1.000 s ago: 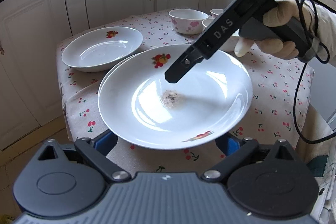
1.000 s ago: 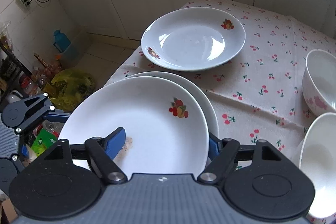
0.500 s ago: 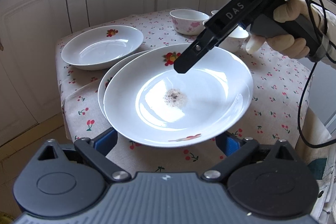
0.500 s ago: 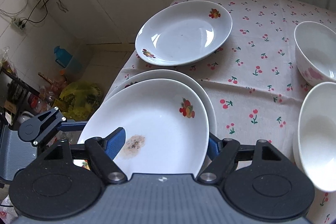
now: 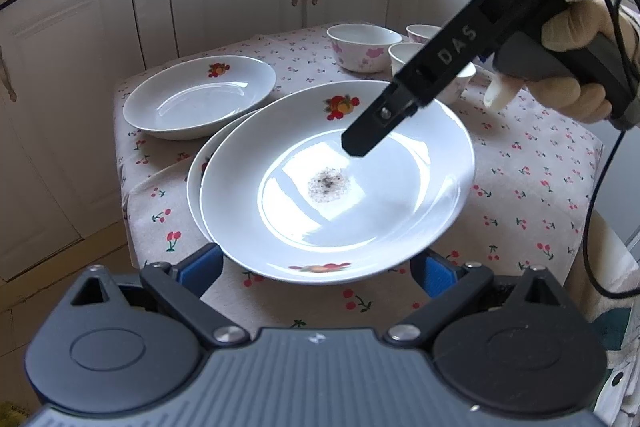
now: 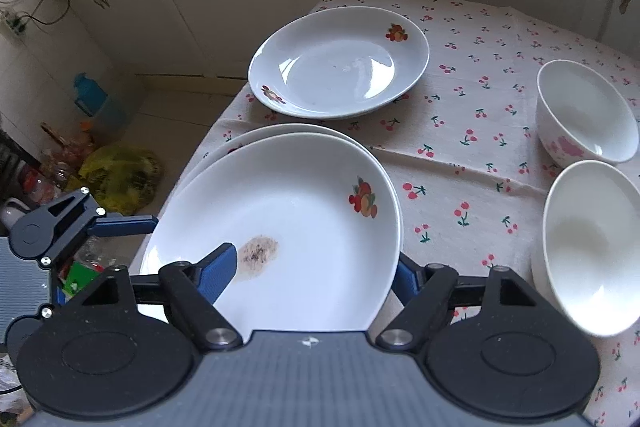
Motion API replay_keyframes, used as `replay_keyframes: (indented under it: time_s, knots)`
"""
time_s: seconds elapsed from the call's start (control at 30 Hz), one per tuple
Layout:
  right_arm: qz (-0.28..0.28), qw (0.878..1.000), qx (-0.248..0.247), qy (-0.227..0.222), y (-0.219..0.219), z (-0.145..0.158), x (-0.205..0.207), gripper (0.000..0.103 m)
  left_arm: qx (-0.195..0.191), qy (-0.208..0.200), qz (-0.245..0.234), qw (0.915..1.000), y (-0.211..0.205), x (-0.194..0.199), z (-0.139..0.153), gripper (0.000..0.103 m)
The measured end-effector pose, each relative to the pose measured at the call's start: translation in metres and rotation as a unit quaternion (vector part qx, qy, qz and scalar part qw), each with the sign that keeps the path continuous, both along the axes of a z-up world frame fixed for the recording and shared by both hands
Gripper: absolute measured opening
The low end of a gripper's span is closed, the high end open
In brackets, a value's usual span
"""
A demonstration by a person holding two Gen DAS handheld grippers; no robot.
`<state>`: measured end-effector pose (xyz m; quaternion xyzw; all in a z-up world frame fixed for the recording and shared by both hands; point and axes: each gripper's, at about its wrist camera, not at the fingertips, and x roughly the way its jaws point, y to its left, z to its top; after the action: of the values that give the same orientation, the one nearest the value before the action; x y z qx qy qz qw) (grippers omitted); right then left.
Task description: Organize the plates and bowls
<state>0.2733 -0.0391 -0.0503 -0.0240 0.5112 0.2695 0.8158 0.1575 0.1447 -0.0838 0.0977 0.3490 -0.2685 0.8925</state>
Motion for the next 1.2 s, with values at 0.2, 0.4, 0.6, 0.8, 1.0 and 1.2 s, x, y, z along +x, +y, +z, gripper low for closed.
replay_keyframes:
  time_s: [0.2, 0.4, 0.6, 0.8, 1.0, 1.2]
  knots:
    - [-0.004, 0.999, -0.026, -0.024, 0.007, 0.000, -0.011, 0.088, 0.000, -0.005, 0.001, 1.0000, -0.002, -0.002, 0.003, 0.100]
    - [-0.011, 0.998, -0.052, -0.036, 0.014, -0.001, -0.018, 0.089, -0.001, -0.011, -0.003, 0.9999, -0.005, -0.004, 0.006, 0.100]
    - [-0.017, 0.997, -0.065, -0.044, 0.015, -0.004, -0.019, 0.090, -0.001, -0.018, -0.002, 0.9998, -0.008, -0.007, 0.007, 0.100]
    - [-0.016, 0.996, -0.068, -0.050, 0.016, -0.008, -0.020, 0.091, -0.025, -0.025, 0.015, 0.9992, -0.001, -0.006, 0.014, 0.100]
    - [-0.008, 0.996, -0.071, -0.055, 0.010, -0.006, -0.029, 0.091, -0.028, -0.050, 0.045, 0.9974, 0.003, -0.014, 0.027, 0.100]
    - [0.003, 0.994, -0.040, -0.105, -0.003, 0.021, -0.035, 0.094, -0.005, -0.092, 0.115, 0.9890, 0.017, -0.007, 0.044, 0.100]
